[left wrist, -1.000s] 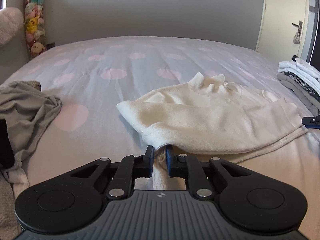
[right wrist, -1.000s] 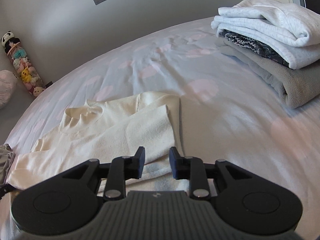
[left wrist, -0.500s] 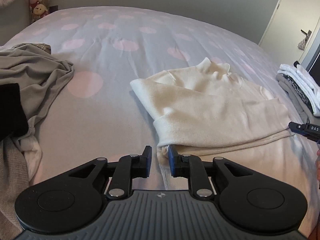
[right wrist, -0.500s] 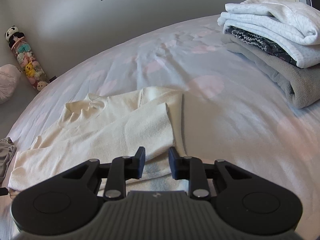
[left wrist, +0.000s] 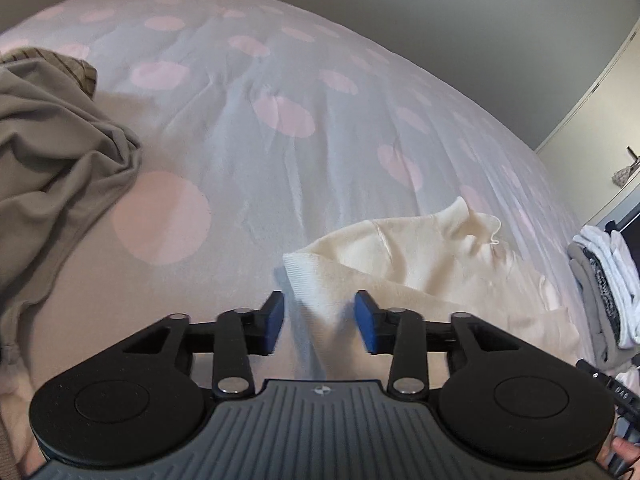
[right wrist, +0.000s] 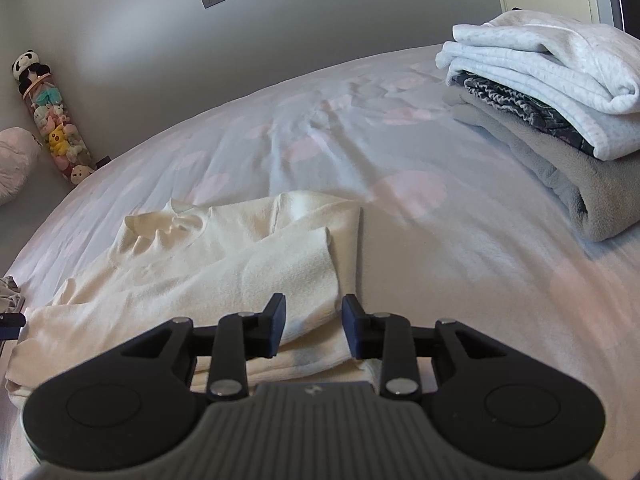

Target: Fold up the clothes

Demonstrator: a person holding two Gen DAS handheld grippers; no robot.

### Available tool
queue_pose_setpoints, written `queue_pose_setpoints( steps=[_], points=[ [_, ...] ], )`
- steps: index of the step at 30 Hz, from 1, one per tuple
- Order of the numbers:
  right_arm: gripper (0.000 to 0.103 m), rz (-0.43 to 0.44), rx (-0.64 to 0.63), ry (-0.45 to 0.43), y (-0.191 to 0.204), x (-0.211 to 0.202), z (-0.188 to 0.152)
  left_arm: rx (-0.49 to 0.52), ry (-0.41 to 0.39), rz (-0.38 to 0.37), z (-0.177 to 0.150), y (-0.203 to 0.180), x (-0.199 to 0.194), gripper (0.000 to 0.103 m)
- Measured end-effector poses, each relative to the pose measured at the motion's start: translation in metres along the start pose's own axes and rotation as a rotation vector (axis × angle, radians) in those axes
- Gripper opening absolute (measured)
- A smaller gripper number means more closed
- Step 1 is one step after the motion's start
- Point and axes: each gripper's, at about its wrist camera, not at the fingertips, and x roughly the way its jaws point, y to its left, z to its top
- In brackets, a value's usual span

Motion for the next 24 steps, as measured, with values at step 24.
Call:
queue_pose_setpoints(
  steps=[24],
  points=[
    [0.031,0.019,-0.055,-0.020,0.009,0.002,0.000,0.155,-0.110,0.063,-0.040,-0.031,-0.044,0.034]
  ],
)
